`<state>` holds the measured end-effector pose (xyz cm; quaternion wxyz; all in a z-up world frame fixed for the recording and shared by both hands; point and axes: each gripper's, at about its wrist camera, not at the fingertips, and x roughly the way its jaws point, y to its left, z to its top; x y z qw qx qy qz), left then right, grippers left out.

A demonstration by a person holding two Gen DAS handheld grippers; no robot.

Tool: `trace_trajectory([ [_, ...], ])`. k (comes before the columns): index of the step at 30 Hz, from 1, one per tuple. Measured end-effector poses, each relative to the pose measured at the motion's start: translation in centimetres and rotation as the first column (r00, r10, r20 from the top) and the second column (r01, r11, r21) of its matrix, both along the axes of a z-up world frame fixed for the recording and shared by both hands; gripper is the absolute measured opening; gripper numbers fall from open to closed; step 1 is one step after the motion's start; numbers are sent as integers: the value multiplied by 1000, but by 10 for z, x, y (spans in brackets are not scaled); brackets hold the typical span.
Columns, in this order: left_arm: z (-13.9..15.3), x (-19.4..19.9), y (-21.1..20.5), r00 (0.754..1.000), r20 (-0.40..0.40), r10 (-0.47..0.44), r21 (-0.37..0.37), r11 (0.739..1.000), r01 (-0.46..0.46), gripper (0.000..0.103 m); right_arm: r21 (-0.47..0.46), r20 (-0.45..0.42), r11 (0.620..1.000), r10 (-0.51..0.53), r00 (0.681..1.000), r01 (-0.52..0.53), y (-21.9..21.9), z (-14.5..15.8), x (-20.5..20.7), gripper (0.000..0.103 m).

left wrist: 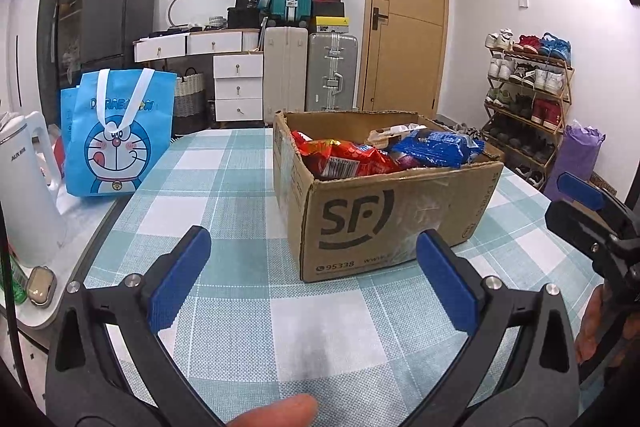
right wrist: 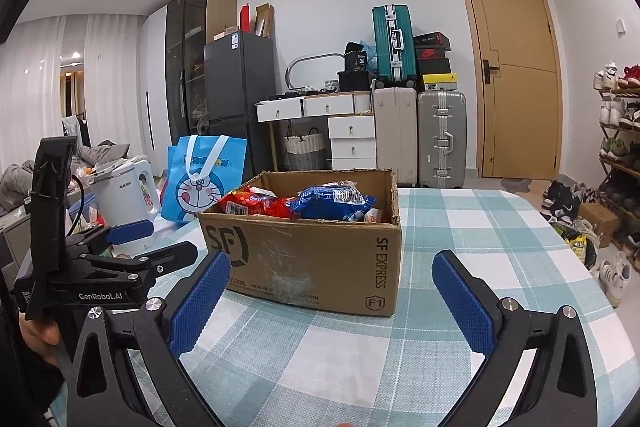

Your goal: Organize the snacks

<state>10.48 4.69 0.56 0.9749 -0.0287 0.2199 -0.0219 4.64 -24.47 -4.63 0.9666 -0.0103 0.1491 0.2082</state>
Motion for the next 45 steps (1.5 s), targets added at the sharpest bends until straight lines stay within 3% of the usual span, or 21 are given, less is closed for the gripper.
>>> trace_trajectory([
  [45,0,0,-3,1000,0,-3,10,1000,3,103,5,-7,1000,-22,1000,22,-1,-1,3,103],
])
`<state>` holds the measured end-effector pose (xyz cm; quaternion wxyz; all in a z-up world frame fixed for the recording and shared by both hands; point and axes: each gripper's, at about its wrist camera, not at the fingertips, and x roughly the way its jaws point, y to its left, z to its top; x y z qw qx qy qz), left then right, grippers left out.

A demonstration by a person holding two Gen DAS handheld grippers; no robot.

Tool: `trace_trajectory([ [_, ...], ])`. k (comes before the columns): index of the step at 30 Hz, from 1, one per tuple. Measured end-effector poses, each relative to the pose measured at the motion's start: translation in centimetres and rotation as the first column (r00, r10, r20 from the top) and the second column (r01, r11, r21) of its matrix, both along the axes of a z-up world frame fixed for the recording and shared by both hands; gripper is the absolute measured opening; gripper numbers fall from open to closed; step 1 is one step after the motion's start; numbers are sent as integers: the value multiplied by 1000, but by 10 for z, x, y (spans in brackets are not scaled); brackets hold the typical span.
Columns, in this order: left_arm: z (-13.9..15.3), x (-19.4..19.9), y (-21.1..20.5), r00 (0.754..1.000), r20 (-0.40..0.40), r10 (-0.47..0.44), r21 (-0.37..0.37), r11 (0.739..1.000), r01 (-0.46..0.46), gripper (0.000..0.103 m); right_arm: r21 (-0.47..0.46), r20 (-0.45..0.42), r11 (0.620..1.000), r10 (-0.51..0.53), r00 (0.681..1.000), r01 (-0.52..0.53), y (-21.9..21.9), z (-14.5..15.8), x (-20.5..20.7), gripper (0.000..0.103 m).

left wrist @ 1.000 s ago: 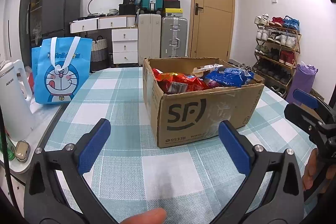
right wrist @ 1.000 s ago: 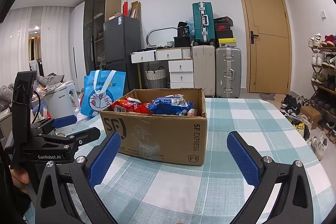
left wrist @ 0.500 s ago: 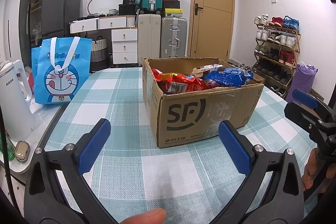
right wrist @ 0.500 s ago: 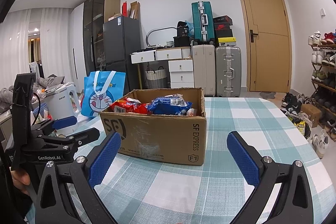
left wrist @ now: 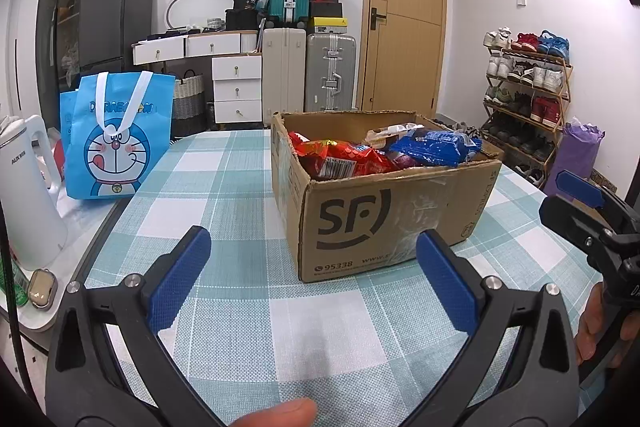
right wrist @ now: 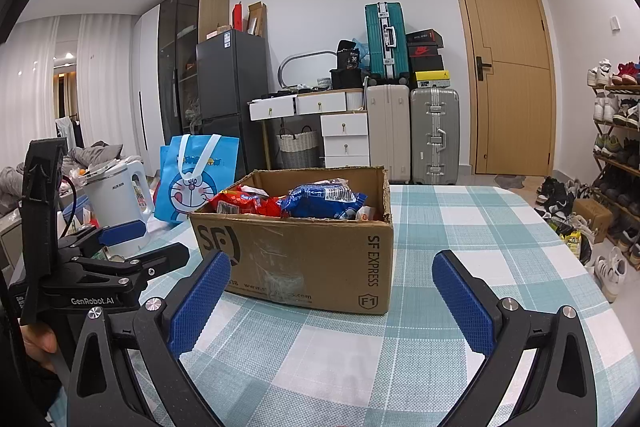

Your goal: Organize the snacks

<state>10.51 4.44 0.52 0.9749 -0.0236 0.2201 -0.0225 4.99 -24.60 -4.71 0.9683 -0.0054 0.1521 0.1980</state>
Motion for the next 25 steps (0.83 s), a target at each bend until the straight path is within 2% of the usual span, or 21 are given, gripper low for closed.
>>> trace_trajectory([
  [25,1,0,-1,1000,9,-11,-1,1000,11,103,1,-1,1000,0,1000,0,0,0,0,103],
])
